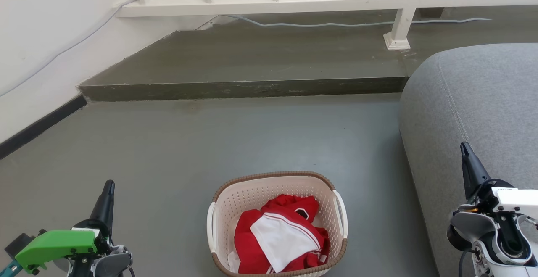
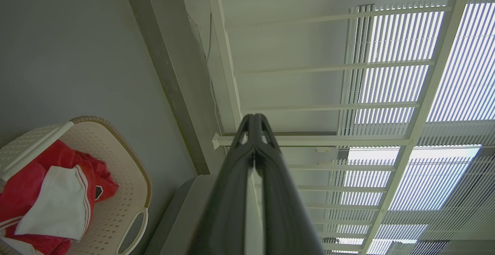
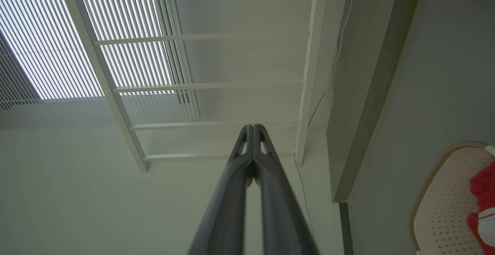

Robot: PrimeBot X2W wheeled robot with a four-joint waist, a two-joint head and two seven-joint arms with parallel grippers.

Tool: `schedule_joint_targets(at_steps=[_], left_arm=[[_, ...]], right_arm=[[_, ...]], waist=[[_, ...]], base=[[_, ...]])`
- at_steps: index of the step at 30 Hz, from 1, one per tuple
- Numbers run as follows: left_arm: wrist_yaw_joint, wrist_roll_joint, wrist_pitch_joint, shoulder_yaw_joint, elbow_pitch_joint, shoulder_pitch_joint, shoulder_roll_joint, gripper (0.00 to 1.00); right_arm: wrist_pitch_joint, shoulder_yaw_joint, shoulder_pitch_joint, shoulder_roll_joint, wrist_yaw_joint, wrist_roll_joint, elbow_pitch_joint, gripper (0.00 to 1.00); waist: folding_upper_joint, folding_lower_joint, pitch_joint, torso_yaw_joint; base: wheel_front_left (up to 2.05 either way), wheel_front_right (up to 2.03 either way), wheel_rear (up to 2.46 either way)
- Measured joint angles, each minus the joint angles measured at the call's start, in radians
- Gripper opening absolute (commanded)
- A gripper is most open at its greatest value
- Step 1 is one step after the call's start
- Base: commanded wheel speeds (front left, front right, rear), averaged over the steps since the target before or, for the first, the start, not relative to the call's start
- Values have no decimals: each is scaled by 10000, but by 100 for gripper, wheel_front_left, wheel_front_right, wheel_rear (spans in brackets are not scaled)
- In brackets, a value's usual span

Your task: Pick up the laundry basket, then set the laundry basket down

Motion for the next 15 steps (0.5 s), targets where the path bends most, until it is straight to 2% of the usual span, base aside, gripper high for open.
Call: schedule_joint_targets(at_steps=[15], left_arm=[[-2,0,13,12,54,-5,-2,0]], right_arm=[[10,-12,-3,27,2,0,21,0]], waist=[[0,0,-2,0]], base=[[0,0,0]])
